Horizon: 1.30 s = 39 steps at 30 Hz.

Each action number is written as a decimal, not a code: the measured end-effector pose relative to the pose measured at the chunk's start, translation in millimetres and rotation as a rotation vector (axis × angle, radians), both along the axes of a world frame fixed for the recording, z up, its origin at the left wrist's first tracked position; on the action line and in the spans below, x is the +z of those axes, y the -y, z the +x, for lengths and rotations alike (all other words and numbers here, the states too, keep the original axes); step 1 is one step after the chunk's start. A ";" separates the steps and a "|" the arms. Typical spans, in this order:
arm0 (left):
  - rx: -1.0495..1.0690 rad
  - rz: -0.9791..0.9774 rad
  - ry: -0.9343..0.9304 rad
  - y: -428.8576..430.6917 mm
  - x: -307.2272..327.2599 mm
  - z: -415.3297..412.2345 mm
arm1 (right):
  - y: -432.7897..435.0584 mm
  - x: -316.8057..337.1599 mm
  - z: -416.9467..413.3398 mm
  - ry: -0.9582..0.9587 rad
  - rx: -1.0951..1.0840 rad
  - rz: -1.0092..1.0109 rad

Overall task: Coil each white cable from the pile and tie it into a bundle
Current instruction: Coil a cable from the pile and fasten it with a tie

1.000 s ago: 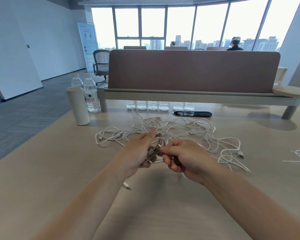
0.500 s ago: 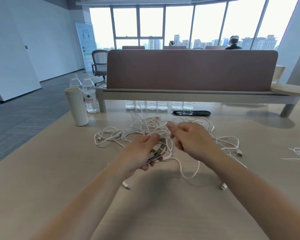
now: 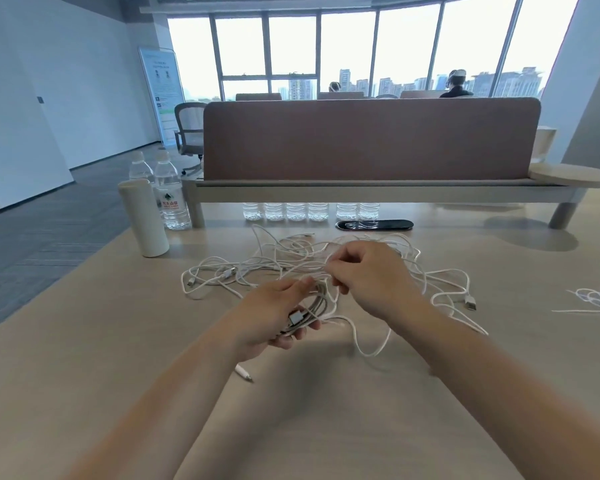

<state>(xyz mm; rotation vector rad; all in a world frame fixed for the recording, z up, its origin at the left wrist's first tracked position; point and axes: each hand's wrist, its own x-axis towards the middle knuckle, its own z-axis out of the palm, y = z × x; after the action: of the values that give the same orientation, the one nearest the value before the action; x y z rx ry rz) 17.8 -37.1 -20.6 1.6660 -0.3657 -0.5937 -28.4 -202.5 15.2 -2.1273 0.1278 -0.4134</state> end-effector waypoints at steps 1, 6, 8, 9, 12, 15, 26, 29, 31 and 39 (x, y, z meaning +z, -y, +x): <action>-0.007 -0.011 -0.024 -1.2 1.0 1.0 | 1.5 -4.7 -0.1 -0.039 0.003 0.069; 0.034 -0.038 -0.116 -1.4 4.2 2.7 | -1.0 -20.8 -6.2 -0.143 0.026 0.339; 0.068 -0.045 -0.129 0.1 3.2 2.3 | -6.5 -25.2 -8.6 -0.153 0.042 0.371; 0.082 -0.049 -0.132 1.0 2.4 2.2 | -9.1 -26.9 -9.0 -0.160 0.051 0.383; 0.124 -0.056 -0.135 3.0 0.9 2.0 | -15.7 -28.8 -10.7 -0.188 0.055 0.376; 0.150 -0.060 -0.124 3.9 1.6 1.6 | -19.2 -31.8 -11.5 -0.203 0.078 0.440; 0.197 -0.067 -0.122 5.1 11.5 -2.9 | -16.5 -45.6 -11.7 -0.211 0.122 0.460; 0.223 -0.058 -0.104 6.5 12.8 -3.1 | -16.3 -47.2 -12.8 -0.212 0.133 0.434; 0.236 -0.049 -0.088 7.2 14.0 -3.5 | -16.6 -48.2 -13.7 -0.213 0.143 0.425; 0.209 -0.086 -0.105 4.2 16.6 -6.5 | -11.5 -47.8 -20.4 -0.243 0.176 0.315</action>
<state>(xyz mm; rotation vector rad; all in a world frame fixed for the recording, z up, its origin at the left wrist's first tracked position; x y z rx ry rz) 11.3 -41.3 -4.0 1.5599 -0.1366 -0.4993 -48.9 -191.0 -32.7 -1.8512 0.1341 -0.0259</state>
